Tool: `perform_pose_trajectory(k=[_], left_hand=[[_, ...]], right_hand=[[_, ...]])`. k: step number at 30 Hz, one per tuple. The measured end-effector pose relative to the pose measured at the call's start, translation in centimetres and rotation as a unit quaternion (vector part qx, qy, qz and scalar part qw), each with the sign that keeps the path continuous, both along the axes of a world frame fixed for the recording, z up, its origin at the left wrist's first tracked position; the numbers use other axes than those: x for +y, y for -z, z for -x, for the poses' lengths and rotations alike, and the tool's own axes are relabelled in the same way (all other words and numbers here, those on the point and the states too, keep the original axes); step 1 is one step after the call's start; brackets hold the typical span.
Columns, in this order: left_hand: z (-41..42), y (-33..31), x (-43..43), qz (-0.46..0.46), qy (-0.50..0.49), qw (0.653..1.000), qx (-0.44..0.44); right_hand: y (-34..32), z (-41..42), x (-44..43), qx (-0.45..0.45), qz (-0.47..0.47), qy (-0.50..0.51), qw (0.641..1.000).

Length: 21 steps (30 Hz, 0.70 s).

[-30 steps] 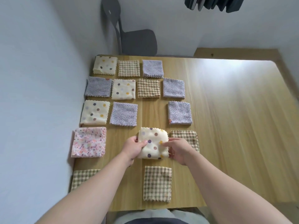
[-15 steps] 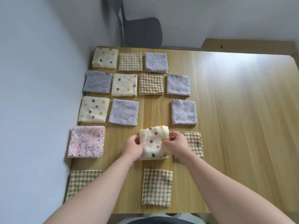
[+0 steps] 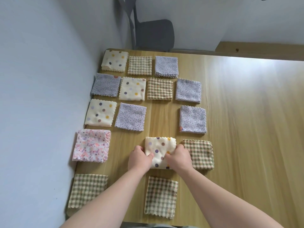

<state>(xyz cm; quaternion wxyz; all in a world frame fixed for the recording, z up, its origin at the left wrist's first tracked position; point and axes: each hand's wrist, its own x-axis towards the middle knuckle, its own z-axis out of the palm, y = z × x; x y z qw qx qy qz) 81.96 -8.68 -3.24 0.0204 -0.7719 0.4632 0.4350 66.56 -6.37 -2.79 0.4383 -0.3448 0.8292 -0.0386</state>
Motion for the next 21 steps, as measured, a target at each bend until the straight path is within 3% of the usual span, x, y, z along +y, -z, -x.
perform_pose_trajectory(k=[5, 12, 16, 21], left_hand=[[0.0, 0.1, -0.1, -0.019, -0.04, 0.999, 0.032], [-1.4, -0.9, -1.0, 0.016, -0.143, 0.98, 0.137], [-3.3, -2.8, -2.5, 0.062, -0.177, 0.965, 0.182], [-7.3, -5.2, -5.8, 0.114, -0.164, 0.965, 0.168]], right_hand=[[-0.4, 0.0, -0.6, -0.053, -0.041, 0.067, 0.995], [-1.3, -0.3, -1.1, -0.169, 0.025, 0.175, 0.97], [-2.9, -1.8, -2.7, -0.225, 0.083, 0.187, 0.953], [-4.7, -5.1, -6.3, -0.242, 0.134, 0.124, 0.953]])
